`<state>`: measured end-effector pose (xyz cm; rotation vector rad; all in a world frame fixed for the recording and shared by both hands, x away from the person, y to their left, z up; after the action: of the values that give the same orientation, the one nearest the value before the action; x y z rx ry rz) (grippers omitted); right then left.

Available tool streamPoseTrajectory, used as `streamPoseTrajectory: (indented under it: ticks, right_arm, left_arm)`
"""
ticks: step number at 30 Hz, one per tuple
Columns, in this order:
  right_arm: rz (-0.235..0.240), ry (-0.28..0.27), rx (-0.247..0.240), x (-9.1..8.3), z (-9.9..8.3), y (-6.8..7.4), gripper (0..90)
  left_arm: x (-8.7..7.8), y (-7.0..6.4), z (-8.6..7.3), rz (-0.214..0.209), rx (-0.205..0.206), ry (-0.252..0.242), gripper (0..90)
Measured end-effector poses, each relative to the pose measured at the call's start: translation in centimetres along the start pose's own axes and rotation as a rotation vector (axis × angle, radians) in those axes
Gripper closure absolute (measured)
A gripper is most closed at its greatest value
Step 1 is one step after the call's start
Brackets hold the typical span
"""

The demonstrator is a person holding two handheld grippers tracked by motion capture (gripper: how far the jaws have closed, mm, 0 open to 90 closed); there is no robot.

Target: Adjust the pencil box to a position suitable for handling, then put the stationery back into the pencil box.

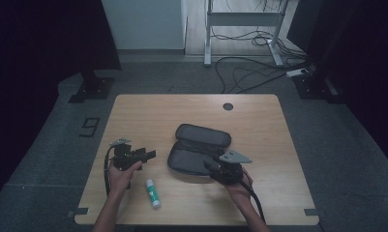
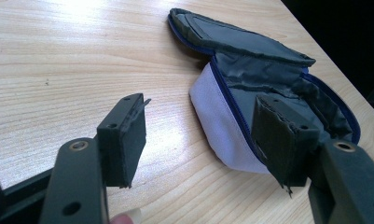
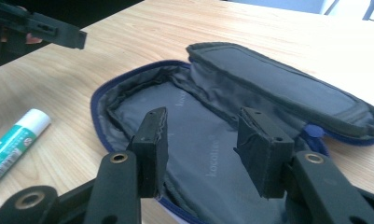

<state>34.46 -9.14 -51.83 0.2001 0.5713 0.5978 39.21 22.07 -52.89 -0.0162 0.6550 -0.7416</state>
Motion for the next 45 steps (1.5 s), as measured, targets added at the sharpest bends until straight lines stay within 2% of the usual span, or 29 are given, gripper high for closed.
streamPoseTrajectory:
  ticks: [15, 22, 31, 38, 45]
  right_arm:
    - [0.041, 0.017, -0.023, 0.6, -0.4, 2.0, 51.7]
    - [0.101, 0.035, -0.027, 1.3, -0.7, 3.9, 51.8]
    - [0.139, 0.054, -0.061, 2.0, -1.2, 6.1, 51.8]
    - [0.16, 0.09, -0.085, 3.1, -2.3, 7.7, 51.4]
    - [0.178, 0.109, -0.101, 3.8, -2.9, 8.9, 51.0]
  left_arm:
    - [0.1, 0.2, -0.1, 0.007, 0.008, 0.005, 35.7]
    - [0.2, 0.3, -0.2, 0.013, 0.009, 0.014, 35.7]
    - [0.0, 0.3, -0.2, 0.012, 0.014, 0.015, 35.8]
    - [-0.1, 0.4, -0.2, 0.018, 0.021, 0.017, 36.0]
    - [0.0, 0.3, -0.2, 0.016, 0.022, 0.02, 35.9]
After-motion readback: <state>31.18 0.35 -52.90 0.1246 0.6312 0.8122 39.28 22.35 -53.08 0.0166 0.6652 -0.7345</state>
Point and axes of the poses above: each handheld gripper's, and its own axes: x roughly forward along the jaws, z roughly out of its top, y roughly to its left, the point moved 5 cm from there along x, roughly forward along the jaws, and after that the axes turned 15 degrees about x, right-handed, at the moved point
